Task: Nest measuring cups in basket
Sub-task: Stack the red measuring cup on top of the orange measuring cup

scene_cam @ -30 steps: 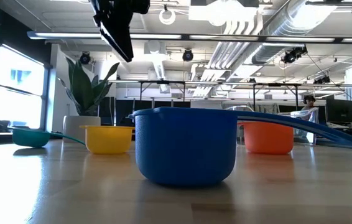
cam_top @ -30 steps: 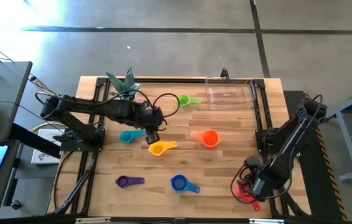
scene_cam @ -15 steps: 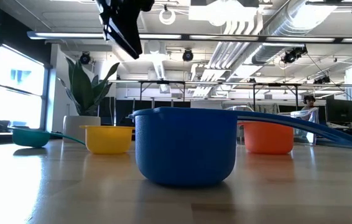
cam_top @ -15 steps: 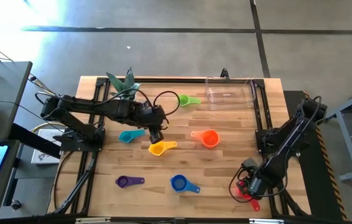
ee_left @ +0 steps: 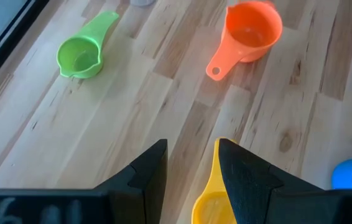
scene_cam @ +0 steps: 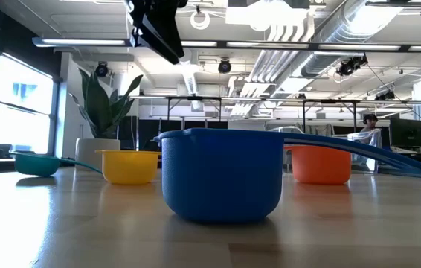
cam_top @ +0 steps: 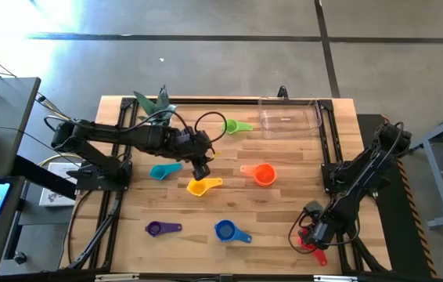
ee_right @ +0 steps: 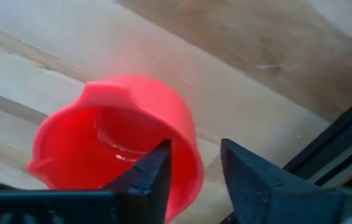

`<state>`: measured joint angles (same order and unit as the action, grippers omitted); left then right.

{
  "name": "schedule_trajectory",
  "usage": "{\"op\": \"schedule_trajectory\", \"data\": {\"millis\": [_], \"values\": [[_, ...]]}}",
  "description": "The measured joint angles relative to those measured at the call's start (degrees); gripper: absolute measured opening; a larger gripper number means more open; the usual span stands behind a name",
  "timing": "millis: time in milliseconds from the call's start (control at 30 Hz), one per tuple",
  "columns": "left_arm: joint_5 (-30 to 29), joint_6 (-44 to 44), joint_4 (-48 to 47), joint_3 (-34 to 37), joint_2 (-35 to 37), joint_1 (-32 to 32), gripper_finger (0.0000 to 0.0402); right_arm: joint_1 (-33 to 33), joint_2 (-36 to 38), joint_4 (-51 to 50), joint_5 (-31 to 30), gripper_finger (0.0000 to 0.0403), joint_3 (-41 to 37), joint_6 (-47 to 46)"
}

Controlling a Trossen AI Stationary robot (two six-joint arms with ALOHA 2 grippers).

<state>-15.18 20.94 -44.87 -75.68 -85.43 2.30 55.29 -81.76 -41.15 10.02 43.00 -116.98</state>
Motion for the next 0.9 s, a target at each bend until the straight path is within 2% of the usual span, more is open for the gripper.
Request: {"op": "schedule_trajectory", "data": {"millis": [267,533,900], "values": [[0.02,1.49,1.76,0.00,0.00,-0.87,0.0133,-0.16,0.00,1.53,-0.11,0.0010,-0.17,-2.83],[0.02,1.62,2.17,0.00,0.00,-1.59,0.0133,-1.18,0.00,2.58,-1.39,0.0004,1.73,-9.01],[0.02,2.48,7.19,0.00,0.00,-1.59,0.0133,-10.93,-0.02,-1.02,-9.89,0.0002,6.89,-7.21]]}}
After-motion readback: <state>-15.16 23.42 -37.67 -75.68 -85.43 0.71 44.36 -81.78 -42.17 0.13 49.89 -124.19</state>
